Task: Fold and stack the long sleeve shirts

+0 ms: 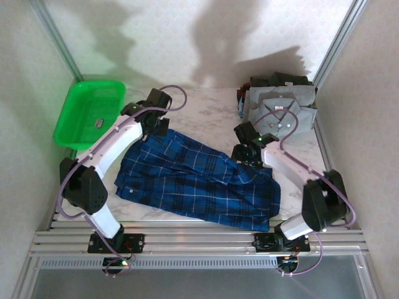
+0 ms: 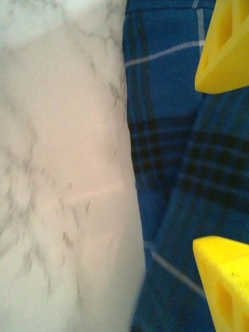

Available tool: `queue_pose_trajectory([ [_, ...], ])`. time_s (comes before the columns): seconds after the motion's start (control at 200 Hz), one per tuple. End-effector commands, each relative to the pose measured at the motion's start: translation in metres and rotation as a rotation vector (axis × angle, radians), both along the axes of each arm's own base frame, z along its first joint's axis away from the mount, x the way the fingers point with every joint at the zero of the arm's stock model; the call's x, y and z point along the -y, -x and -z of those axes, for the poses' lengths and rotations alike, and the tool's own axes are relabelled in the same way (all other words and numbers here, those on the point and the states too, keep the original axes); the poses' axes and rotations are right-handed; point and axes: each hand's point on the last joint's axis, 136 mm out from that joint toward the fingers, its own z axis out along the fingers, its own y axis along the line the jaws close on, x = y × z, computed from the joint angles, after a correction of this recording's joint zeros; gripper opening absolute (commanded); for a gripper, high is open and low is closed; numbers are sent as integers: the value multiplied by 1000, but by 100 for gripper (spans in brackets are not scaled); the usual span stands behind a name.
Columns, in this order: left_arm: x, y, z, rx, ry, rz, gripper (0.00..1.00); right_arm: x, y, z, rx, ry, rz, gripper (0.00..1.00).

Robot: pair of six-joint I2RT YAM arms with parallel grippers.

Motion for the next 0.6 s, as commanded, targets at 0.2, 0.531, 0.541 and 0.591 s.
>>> queue_pose_trajectory([
  [0.2,7,-17,-11,-2,-50,55,0,-31,74,-7,7,-298,-101,73],
  [0.531,13,-18,-13,3,-17,60,0,-70,83,44,-124,-423,19,64],
  [0.541,13,-18,-13,3,-18,60,0,-69,83,44,-125,-422,22,64],
  [0.591,12,-16,-13,2,-17,61,0,-71,78,45,-116,-425,35,64],
])
